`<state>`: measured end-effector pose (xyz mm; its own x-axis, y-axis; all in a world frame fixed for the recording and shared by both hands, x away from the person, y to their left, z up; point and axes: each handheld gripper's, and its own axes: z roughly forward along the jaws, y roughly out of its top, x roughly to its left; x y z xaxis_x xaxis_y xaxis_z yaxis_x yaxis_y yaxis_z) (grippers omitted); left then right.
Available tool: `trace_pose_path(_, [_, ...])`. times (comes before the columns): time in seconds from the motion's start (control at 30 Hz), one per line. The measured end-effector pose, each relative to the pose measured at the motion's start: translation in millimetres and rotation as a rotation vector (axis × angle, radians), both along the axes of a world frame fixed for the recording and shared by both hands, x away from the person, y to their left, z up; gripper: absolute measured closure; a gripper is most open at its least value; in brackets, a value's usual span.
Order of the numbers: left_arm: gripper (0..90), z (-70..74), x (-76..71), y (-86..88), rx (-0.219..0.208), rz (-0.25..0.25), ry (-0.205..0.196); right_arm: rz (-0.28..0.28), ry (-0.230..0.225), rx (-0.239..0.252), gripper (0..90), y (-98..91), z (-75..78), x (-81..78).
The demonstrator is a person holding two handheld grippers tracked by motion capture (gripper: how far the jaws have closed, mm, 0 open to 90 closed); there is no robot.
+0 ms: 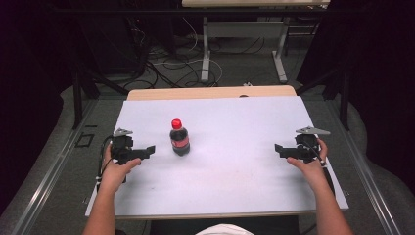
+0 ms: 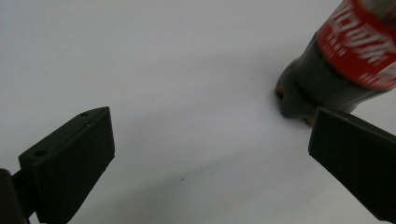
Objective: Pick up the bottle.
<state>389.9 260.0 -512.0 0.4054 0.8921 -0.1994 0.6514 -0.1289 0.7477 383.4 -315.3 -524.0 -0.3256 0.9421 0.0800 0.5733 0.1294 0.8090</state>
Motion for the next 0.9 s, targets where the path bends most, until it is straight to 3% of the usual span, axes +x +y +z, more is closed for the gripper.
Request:
trace_pose_path(0.17, [0.5, 12.4, -7.9, -4.6, -0.036, -0.027, -0.042, 0.031, -0.038, -0.038, 1.7, 7.7, 8.0, -10.6])
trace_pose_path(0.27, [0.5, 17.4, -9.6, -5.7, -0.038, -0.06, -0.057, 0.037, -0.039, -0.024, 1.8, 10.4, 7.9, -11.2])
trace_pose_path(0.3, [0.5, 17.9, -9.9, -7.6, -0.036, -0.062, -0.081, 0.042, -0.039, -0.022, 1.8, 11.1, 7.8, -11.4])
trace_pose_path(0.37, [1.0, 21.5, -11.5, -11.1, -0.031, -0.083, -0.077, 0.049, -0.043, -0.021, 2.8, 12.5, 7.9, -12.6])
trace_pose_path(0.47, [3.5, 22.1, -12.2, -18.5, -0.051, -0.107, -0.114, 0.059, -0.053, -0.018, 3.5, 14.9, 8.8, -14.6])
trace_pose_path(0.7, [7.2, 18.1, -6.5, -37.0, -0.042, -0.157, -0.134, 0.075, -0.066, -0.013, 3.6, 21.5, 12.5, -17.4])
trace_pose_path(0.9, [7.9, 12.0, -0.2, -54.8, -0.002, -0.198, -0.152, 0.08, -0.09, -0.007, 3.8, 25.0, 11.5, -17.6])
